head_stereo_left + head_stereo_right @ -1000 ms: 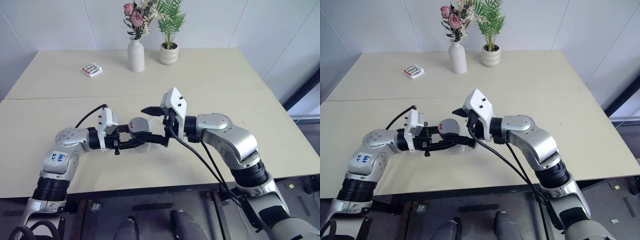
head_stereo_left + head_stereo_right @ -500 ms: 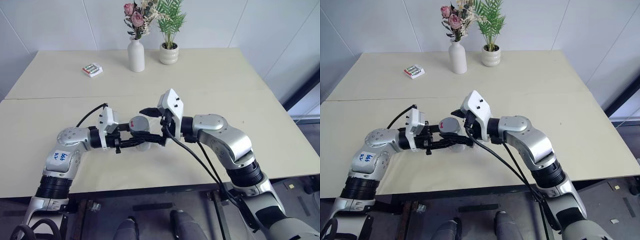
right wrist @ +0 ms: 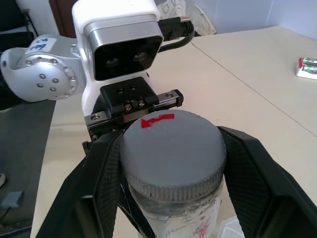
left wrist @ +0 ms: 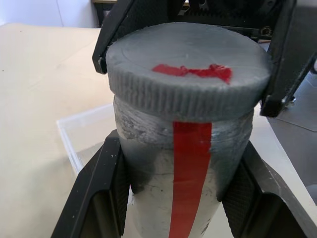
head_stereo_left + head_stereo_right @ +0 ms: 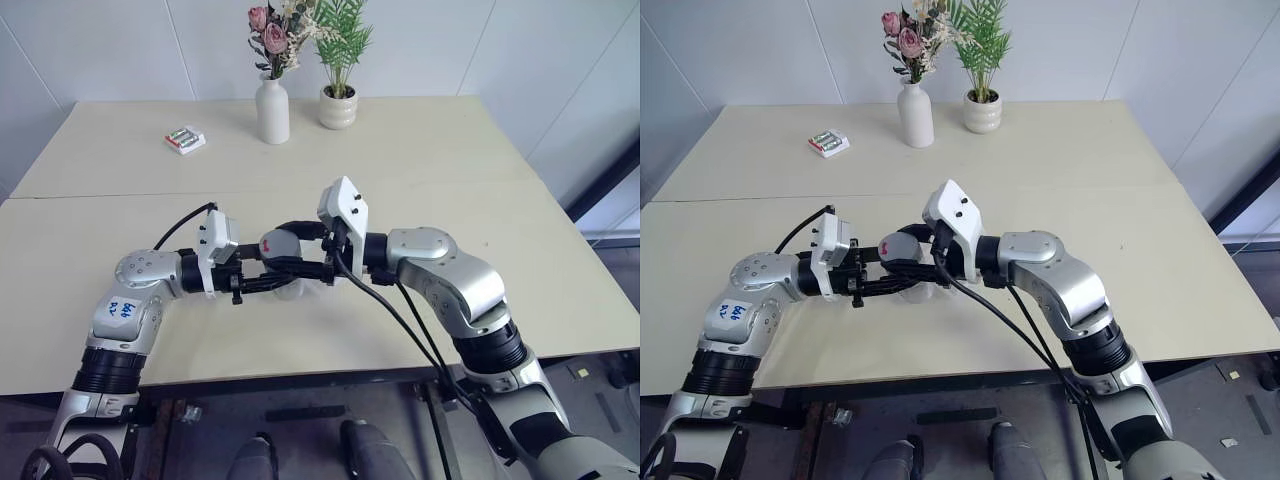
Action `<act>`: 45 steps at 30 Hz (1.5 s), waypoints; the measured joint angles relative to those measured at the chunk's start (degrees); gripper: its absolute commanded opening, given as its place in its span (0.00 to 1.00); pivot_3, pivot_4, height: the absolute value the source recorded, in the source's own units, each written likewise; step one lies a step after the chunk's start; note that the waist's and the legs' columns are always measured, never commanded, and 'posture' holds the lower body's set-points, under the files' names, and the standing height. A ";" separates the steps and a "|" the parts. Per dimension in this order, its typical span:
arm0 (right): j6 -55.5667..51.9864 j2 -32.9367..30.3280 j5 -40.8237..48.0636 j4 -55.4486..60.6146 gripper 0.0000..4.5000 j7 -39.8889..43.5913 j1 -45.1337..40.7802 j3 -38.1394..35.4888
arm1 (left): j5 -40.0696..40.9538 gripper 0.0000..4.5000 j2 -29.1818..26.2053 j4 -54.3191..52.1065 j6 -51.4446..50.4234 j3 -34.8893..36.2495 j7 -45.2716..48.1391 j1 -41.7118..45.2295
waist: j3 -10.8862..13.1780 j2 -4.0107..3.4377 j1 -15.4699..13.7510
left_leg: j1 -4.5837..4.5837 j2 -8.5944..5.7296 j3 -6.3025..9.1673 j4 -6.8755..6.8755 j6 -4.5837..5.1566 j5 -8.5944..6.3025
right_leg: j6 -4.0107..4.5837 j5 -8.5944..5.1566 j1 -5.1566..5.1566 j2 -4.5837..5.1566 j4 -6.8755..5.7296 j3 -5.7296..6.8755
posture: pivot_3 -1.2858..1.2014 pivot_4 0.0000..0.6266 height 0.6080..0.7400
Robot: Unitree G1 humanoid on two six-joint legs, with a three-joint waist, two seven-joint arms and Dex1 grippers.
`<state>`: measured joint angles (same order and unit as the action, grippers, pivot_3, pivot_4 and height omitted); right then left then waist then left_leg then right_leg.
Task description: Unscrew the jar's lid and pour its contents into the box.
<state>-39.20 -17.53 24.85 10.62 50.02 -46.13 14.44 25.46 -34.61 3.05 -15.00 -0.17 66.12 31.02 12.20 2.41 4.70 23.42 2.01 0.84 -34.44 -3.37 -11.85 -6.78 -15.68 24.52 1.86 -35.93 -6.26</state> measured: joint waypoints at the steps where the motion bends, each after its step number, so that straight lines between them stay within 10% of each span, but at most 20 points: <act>1: 0.32 -0.29 0.17 -0.15 0.57 1.31 -0.01 -0.18 | 0.04 0.45 0.03 0.00 0.26 -0.19 0.54 0.04 | 0.00 0.00 0.04 | 0.00 0.00 0.00 0.00 0.00 0.00 | 0.00 0.00 0.00 0.00 0.00 0.00 | 0.52 0.24 1.00; 29: 11.44 -2.86 2.37 -19.71 0.57 32.40 -9.21 -1.09 | 2.64 0.45 -0.03 -1.81 -1.87 -3.11 9.22 3.30 | 0.00 -0.01 0.14 | 0.02 0.10 0.02 -0.20 -0.02 -0.01 | -0.03 0.02 -0.01 -0.13 -0.10 -0.02 | 0.52 0.24 1.00; 35: 10.31 -2.92 2.94 -19.36 0.99 32.50 -9.19 -1.07 | 3.09 0.45 -0.83 -2.56 -2.86 -1.61 7.66 1.85 | 0.01 -0.01 0.12 | 0.02 0.11 0.04 -0.24 -0.02 -0.01 | -0.02 0.02 0.00 -0.15 -0.15 -0.02 | 0.52 0.24 1.00; 45: 11.94 -2.02 4.17 -18.86 0.99 30.87 -8.40 -2.78 | 3.77 0.45 -2.04 -4.51 -5.04 0.27 6.44 0.11 | 0.01 -0.02 0.17 | 0.02 0.14 0.03 -0.26 -0.04 -0.02 | -0.02 0.01 0.00 -0.18 -0.16 -0.02 | 0.52 0.24 1.00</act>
<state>-27.26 -19.55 29.02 -8.24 80.89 -54.53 11.66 29.23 -36.65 -1.47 -20.04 0.10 72.55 31.12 12.21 2.39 4.87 23.44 2.16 0.87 -34.70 -3.40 -11.87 -6.80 -15.66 24.53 1.68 -36.09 -6.27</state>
